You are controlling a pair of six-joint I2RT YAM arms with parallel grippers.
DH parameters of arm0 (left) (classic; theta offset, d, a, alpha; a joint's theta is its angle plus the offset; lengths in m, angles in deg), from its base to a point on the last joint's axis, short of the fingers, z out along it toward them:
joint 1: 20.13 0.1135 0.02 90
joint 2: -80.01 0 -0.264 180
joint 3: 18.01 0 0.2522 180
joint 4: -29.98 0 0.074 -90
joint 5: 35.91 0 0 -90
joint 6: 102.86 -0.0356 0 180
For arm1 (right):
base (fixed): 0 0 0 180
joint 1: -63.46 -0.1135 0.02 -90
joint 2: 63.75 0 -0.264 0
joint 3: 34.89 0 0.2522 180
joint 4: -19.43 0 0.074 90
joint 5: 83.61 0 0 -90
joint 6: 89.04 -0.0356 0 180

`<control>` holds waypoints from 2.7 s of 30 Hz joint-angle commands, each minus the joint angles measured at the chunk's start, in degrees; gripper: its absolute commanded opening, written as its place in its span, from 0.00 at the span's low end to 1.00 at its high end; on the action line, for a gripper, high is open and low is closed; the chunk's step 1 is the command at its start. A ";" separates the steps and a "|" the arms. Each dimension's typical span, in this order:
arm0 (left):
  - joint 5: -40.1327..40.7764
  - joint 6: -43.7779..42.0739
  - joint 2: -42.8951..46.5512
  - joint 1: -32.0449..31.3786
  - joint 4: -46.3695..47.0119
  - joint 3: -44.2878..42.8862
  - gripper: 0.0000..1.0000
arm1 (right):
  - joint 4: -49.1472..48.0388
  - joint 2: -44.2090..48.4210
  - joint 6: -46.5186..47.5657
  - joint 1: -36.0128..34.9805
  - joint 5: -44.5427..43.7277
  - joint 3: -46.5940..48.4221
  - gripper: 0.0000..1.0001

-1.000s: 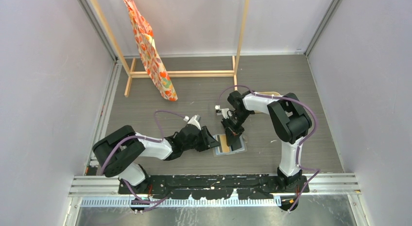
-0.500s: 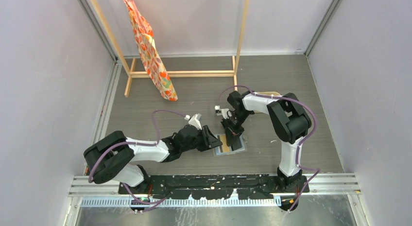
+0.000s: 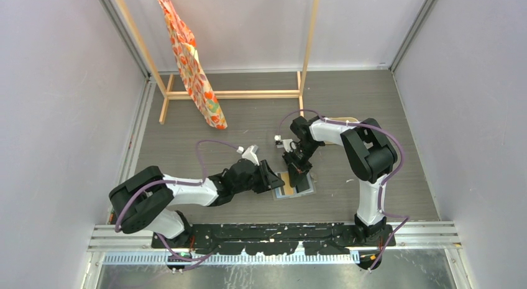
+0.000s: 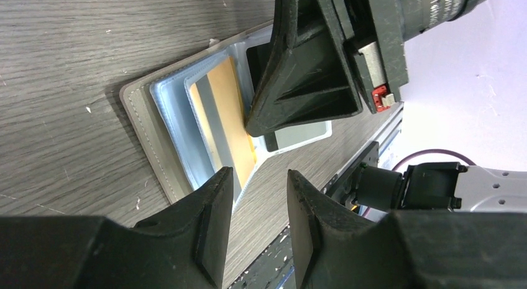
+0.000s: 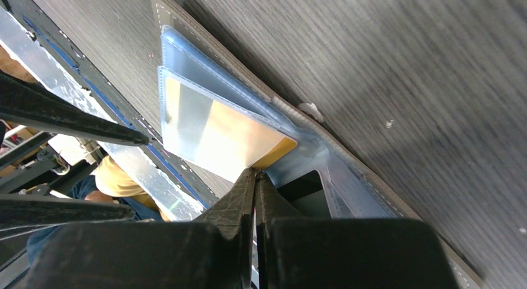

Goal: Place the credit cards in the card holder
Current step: Insert the credit card into the card holder.

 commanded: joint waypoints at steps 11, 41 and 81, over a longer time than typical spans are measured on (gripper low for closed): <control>2.85 -1.70 -1.46 -0.15 -2.12 -2.25 0.40 | -0.55 -1.00 0.47 -0.23 -2.01 1.31 0.07; 1.76 0.03 -7.56 -0.15 2.99 -4.18 0.20 | 1.88 2.12 3.56 -0.10 0.03 2.53 0.11; 3.55 -1.59 -2.87 0.37 -16.22 -12.71 0.03 | 2.29 7.02 3.37 6.58 1.56 0.08 0.10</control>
